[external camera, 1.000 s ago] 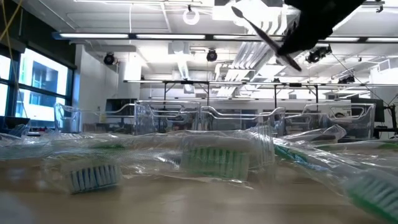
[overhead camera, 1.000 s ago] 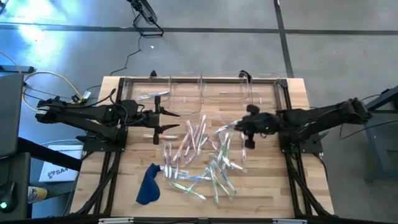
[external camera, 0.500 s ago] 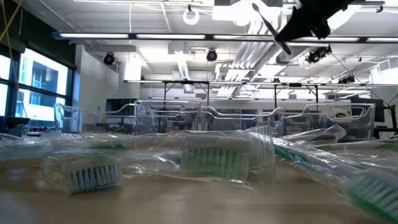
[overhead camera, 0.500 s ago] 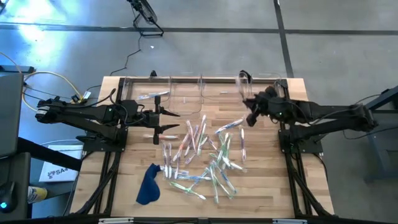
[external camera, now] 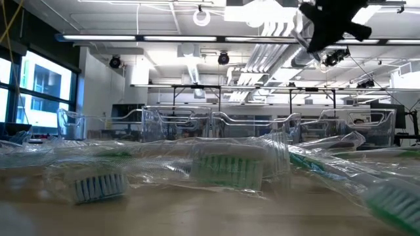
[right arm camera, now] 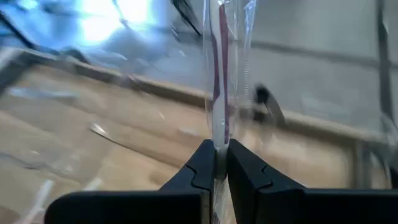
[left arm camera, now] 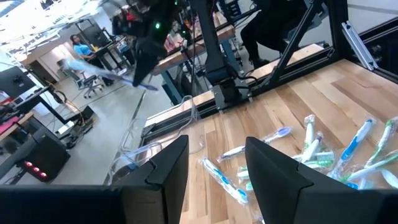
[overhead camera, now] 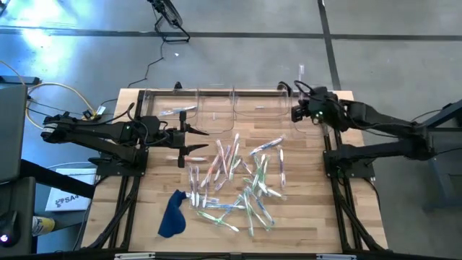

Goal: Pick & Place Toothbrushes
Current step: Put the purple toothbrush into the right transparent bin

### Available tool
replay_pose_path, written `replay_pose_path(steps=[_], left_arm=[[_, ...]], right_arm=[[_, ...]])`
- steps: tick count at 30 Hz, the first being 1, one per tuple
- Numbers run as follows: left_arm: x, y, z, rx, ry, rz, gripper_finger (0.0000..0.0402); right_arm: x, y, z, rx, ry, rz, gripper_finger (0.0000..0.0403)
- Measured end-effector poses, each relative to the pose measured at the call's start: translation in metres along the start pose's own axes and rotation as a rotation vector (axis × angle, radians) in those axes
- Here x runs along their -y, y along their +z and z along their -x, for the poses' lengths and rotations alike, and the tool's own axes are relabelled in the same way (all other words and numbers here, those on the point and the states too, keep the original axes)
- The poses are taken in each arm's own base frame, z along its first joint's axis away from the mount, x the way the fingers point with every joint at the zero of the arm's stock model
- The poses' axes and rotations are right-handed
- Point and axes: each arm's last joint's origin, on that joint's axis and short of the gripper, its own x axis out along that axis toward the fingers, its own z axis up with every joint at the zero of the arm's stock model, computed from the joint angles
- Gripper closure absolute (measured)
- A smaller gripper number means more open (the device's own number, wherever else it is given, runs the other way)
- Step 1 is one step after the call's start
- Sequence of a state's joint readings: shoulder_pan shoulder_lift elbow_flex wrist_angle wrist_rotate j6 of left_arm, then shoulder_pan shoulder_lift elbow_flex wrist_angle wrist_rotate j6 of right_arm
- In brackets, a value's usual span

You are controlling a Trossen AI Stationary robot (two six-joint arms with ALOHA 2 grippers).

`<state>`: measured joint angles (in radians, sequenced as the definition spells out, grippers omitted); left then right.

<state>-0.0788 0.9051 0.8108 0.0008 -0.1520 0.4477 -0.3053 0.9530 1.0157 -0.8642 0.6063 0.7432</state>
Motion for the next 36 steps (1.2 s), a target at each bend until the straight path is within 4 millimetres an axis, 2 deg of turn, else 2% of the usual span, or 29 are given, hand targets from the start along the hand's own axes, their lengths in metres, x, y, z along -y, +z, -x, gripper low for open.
replay_pose_path(steps=[6, 11, 21, 36], left_arm=[[0.000, 0.000, 0.000, 0.000, 0.000, 0.000, 0.0248], [0.000, 0.000, 0.000, -0.001, -0.001, 0.000, 0.0248], [0.000, 0.000, 0.000, -0.002, -0.001, 0.000, 0.0248], [0.000, 0.000, 0.000, -0.002, -0.002, 0.000, 0.0248]], right_arm=[[0.006, -0.015, -0.035, -0.179, -0.102, -0.019, 0.0387], [0.013, -0.018, -0.056, -0.272, -0.147, -0.036, 0.0387], [0.037, -0.015, -0.078, -0.411, -0.227, -0.034, 0.0387], [0.043, -0.025, -0.117, -0.605, -0.281, 0.027, 0.0387]])
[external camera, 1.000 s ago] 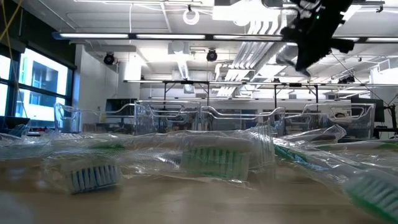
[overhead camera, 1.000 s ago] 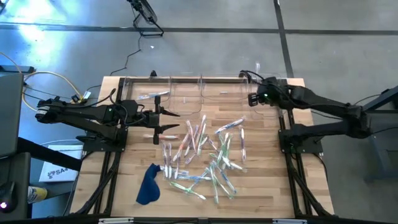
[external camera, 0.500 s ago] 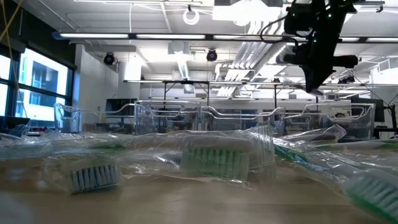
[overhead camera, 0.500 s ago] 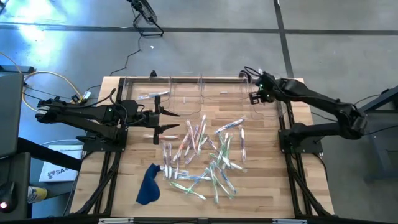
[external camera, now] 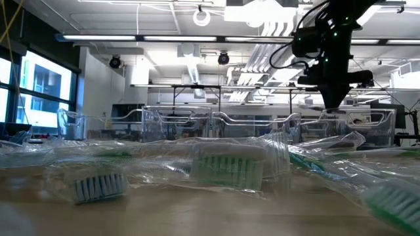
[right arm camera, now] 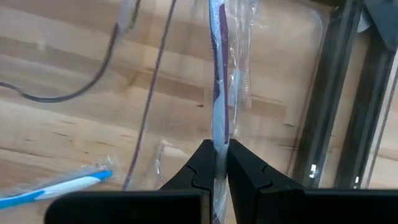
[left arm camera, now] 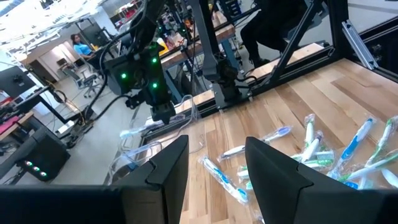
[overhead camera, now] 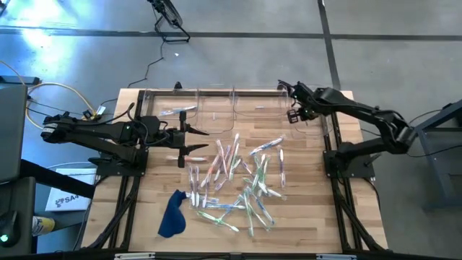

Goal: Pick & Place Toothbrushes
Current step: Put the purple toothbrush into the right transparent bin

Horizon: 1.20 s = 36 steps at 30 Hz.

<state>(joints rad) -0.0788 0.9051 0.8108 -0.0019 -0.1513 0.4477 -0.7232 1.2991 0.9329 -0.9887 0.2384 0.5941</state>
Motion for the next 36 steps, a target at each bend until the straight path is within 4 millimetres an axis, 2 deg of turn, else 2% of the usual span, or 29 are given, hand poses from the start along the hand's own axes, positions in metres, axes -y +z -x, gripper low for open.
replay_pose_path(steps=[12, 30, 33, 36], left_arm=[[0.000, 0.000, 0.000, 0.000, 0.000, 0.000, 0.0248], [0.000, 0.000, 0.000, 0.000, 0.000, 0.001, 0.0248], [0.000, 0.000, 0.000, 0.000, 0.000, 0.009, 0.0248], [0.000, 0.000, 0.000, 0.000, 0.000, 0.011, 0.0248]], right_arm=[[0.000, 0.006, -0.020, -0.091, -0.023, 0.029, 0.0387], [0.000, 0.008, -0.021, -0.087, -0.022, 0.049, 0.0386], [0.001, 0.008, -0.021, -0.084, -0.028, 0.049, 0.0369], [0.001, 0.008, -0.021, -0.079, -0.033, 0.049, 0.0336]])
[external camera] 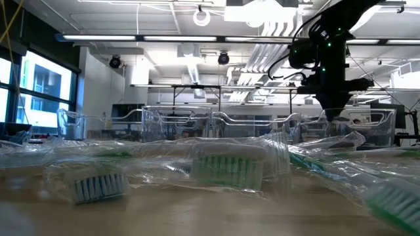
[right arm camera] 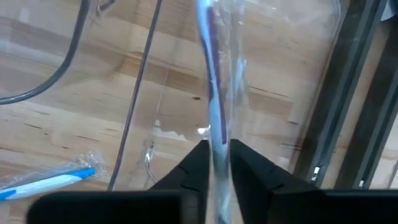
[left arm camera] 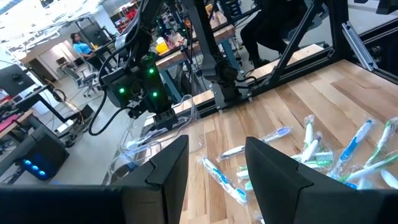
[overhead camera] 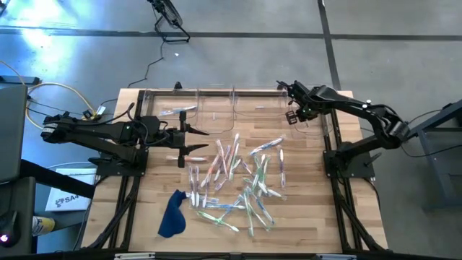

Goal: Pick & Place Toothbrushes
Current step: Put the purple toothbrush into the right transparent bin

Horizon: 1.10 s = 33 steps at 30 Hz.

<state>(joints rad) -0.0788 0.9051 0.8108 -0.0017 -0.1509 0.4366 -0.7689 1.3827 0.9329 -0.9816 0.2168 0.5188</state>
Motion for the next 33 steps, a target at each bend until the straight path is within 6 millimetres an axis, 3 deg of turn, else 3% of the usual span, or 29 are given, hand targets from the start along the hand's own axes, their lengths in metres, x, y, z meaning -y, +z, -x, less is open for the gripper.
replay_pose_path(steps=[5, 10, 16, 24, 33], left_arm=[[0.000, 0.000, 0.000, 0.000, 0.000, 0.000, 0.0248], [0.000, 0.000, 0.000, 0.000, 0.000, 0.000, 0.0248], [0.000, 0.000, 0.000, 0.000, 0.000, 0.000, 0.0248], [0.000, 0.000, 0.000, 0.000, 0.000, 0.000, 0.0248], [0.000, 0.000, 0.000, 0.000, 0.000, 0.000, 0.0248]], right_arm=[[0.000, 0.000, 0.000, 0.011, -0.016, 0.000, 0.0287], [0.000, 0.001, 0.000, 0.016, -0.014, 0.029, 0.0273], [0.001, 0.000, 0.003, 0.026, -0.009, 0.083, 0.0311], [0.008, -0.005, 0.023, 0.112, 0.037, 0.100, 0.0393], [0.012, -0.023, 0.057, 0.202, 0.267, 0.124, 0.0401]])
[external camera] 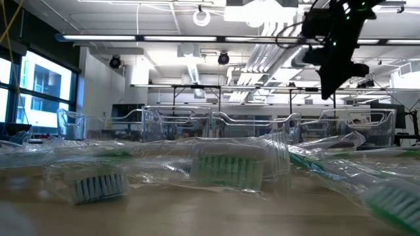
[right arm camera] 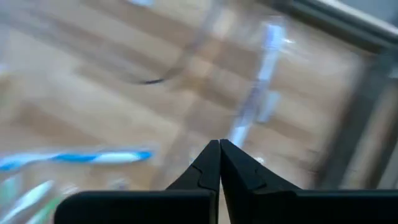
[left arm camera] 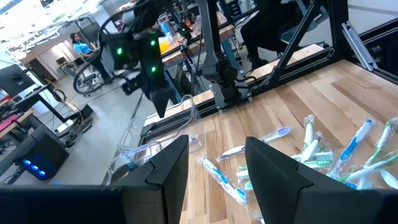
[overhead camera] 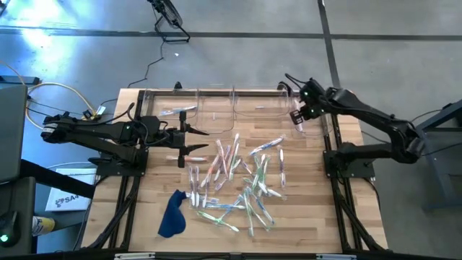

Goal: Pick & Place Toothbrushes
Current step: Put the purple toothbrush into the right transparent bin

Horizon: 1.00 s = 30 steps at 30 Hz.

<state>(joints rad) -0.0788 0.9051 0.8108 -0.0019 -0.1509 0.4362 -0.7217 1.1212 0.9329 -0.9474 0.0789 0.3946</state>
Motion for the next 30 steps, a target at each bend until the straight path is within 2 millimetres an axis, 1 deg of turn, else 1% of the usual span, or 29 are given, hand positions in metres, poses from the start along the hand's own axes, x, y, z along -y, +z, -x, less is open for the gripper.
replay_pose_path(steps=[5, 8, 14, 19, 26, 30], left_arm=[[0.000, 0.000, 0.000, 0.000, 0.000, 0.000, 0.0248], [0.000, 0.000, 0.000, 0.000, 0.000, 0.000, 0.0248], [0.000, 0.000, 0.000, 0.000, 0.000, 0.024, 0.0248], [0.000, 0.000, 0.000, 0.000, 0.000, 0.027, 0.0248], [0.000, 0.000, 0.000, 0.000, 0.000, 0.027, 0.0248], [0.000, 0.000, 0.000, 0.000, 0.000, 0.027, 0.0248]], right_arm=[[-0.017, -0.010, 0.014, 0.014, 0.180, 0.078, 0.0401], [-0.029, -0.018, 0.019, 0.000, 0.227, 0.088, 0.0401], [-0.052, -0.034, 0.023, -0.001, 0.226, 0.099, 0.0401], [-0.066, -0.047, 0.028, 0.004, 0.227, 0.092, 0.0401], [-0.078, -0.061, 0.033, -0.017, 0.255, 0.068, 0.0401], [-0.082, -0.069, 0.035, -0.013, 0.229, 0.035, 0.0401]])
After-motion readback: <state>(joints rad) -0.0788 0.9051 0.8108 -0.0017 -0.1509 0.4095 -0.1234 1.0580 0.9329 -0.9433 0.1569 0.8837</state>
